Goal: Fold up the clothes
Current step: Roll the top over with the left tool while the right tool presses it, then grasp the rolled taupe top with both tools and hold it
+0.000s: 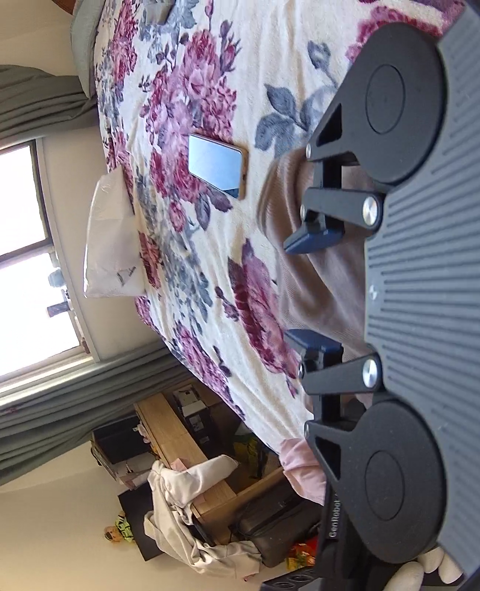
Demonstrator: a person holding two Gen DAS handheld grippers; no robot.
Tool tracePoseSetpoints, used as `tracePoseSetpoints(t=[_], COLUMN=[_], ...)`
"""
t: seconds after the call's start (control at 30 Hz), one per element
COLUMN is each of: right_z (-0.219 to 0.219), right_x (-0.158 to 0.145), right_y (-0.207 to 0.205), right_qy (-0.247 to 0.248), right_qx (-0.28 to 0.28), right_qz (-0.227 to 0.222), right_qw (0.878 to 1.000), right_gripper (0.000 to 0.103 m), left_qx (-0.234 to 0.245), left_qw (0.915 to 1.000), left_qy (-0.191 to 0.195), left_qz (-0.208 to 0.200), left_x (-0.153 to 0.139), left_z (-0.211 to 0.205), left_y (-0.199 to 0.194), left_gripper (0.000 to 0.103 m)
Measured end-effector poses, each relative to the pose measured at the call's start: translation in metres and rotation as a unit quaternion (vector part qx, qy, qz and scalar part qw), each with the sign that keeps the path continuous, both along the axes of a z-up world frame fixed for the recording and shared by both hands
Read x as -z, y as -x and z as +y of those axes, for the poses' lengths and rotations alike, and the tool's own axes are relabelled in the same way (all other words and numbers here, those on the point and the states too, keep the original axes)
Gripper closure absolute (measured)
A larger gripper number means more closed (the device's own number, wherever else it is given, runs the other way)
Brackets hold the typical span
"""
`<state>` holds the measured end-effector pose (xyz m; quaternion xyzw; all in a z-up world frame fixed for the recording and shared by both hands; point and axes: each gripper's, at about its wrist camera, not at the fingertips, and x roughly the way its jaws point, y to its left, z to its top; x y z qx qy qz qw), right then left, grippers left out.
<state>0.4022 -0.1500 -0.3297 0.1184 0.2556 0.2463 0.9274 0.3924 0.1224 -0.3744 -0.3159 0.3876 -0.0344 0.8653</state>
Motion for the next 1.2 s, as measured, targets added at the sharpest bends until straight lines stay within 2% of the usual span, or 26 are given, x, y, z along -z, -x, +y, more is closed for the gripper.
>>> tracePoseSetpoints(t=[0.2, 0.3, 0.43, 0.53, 0.6, 0.67, 0.8, 0.87, 0.97, 1.1, 1.2], right_z=[-0.008, -0.007, -0.014, -0.022, -0.033, -0.042, -0.064, -0.076, -0.088, -0.087, -0.085], right_x=[0.031, 0.043, 0.042, 0.032, 0.025, 0.023, 0.030, 0.041, 0.056, 0.067, 0.076], right_y=[-0.014, -0.013, -0.015, -0.014, -0.010, -0.010, -0.015, -0.022, -0.030, -0.033, -0.035], right_qy=[0.026, 0.045, 0.033, 0.007, -0.022, -0.039, -0.083, -0.132, -0.200, -0.216, -0.233], right_qx=[0.017, 0.017, 0.017, 0.023, 0.031, 0.038, 0.061, 0.073, 0.084, 0.078, 0.066], right_qz=[0.034, 0.033, 0.039, 0.042, 0.039, 0.039, 0.069, 0.107, 0.154, 0.177, 0.201], right_qw=[0.999, 0.998, 0.999, 0.999, 0.999, 0.998, 0.992, 0.983, 0.964, 0.957, 0.949], right_gripper=[0.044, 0.042, 0.037, 0.032, 0.024, 0.013, 0.012, 0.012, 0.012, 0.012, 0.013], left_qx=[0.008, 0.013, 0.017, 0.027, 0.030, 0.032, 0.037, 0.040, 0.029, 0.025, 0.023], left_qw=[0.9999, 0.9993, 0.9979, 0.9975, 0.9981, 0.9988, 0.9979, 0.9966, 0.9972, 0.9974, 0.9961], left_qy=[-0.011, -0.034, -0.063, -0.063, -0.052, -0.027, 0.026, 0.056, 0.062, 0.066, 0.084], left_qz=[-0.003, -0.005, -0.008, -0.014, -0.016, -0.025, -0.046, -0.045, -0.029, -0.014, -0.012], left_x=[0.005, 0.005, -0.003, -0.015, -0.022, -0.028, -0.034, -0.026, -0.011, 0.003, 0.013], left_z=[-0.001, -0.006, -0.013, -0.011, -0.007, -0.003, 0.000, -0.001, -0.004, -0.005, -0.002], left_y=[0.003, 0.001, 0.001, 0.002, 0.003, 0.004, 0.006, 0.000, -0.008, -0.014, -0.014], left_gripper=[0.046, 0.042, 0.041, 0.042, 0.042, 0.042, 0.041, 0.041, 0.041, 0.041, 0.042])
